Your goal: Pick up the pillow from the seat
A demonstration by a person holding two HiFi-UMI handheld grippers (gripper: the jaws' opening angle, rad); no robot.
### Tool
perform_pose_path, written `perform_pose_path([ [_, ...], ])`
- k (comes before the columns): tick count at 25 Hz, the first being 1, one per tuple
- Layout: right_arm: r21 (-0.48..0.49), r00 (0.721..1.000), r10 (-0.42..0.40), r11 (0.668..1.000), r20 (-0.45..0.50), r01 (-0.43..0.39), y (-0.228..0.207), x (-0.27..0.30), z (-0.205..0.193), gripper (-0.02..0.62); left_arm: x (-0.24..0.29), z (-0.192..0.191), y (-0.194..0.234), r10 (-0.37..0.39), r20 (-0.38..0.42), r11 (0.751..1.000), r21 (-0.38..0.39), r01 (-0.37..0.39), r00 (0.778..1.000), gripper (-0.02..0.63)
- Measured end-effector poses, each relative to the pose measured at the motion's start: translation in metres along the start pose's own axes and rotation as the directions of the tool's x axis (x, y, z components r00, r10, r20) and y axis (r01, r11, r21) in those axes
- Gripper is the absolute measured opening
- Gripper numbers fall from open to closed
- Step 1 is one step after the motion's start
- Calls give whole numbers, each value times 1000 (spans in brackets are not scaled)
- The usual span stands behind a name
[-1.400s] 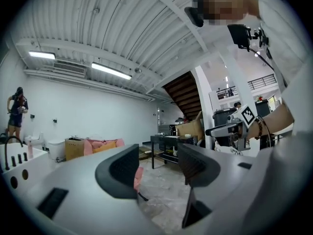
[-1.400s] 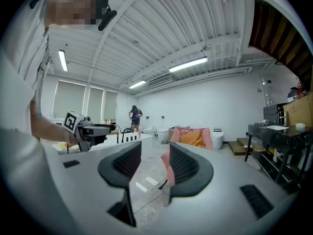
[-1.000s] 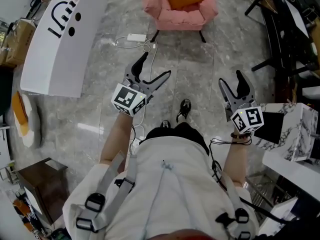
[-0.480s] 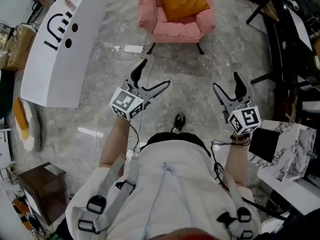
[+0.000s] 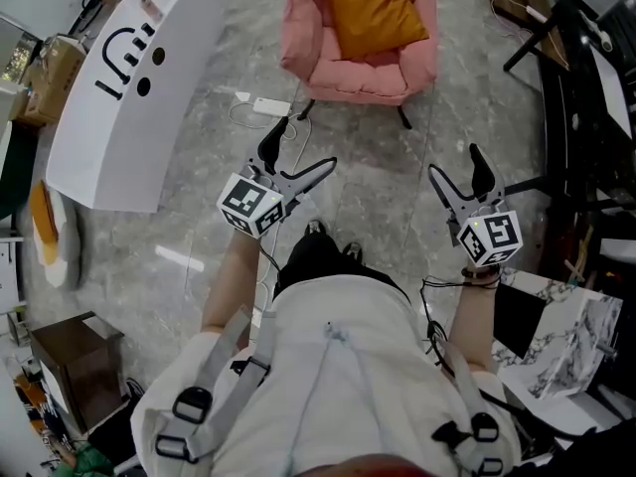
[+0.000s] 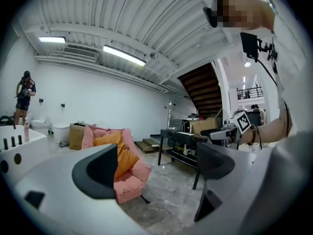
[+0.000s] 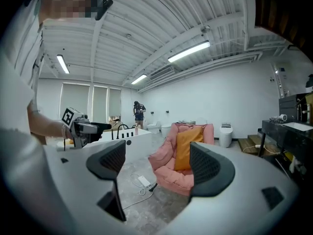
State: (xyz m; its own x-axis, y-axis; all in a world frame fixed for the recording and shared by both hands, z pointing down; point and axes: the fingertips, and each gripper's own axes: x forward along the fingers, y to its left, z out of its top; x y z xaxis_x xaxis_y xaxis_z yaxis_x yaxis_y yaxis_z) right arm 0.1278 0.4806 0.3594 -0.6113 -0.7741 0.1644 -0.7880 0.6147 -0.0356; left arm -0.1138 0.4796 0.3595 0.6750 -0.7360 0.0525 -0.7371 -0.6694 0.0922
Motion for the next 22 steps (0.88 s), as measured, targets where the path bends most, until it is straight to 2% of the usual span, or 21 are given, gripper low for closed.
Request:
perform_pose_path([
  [5,20,1000,14,1000,7,-14,-15,27,0,390,21,15,21,9,41,1000,-20,-8,999,491],
  [10,24,1000,12,1000,-5,-12,-39,67,2,390,54,9,57,-16,11,999,-34,17,1000,491],
  [17,35,1000,8,999,-26,-7,-79,143,12,390,115,1,131,-40,-30,995,-88,37,999,491],
  [22,59,1000,-7,998,-30,9,-97,199,21,390,152,4,184,-107,-48,989,-106,101,993,491],
])
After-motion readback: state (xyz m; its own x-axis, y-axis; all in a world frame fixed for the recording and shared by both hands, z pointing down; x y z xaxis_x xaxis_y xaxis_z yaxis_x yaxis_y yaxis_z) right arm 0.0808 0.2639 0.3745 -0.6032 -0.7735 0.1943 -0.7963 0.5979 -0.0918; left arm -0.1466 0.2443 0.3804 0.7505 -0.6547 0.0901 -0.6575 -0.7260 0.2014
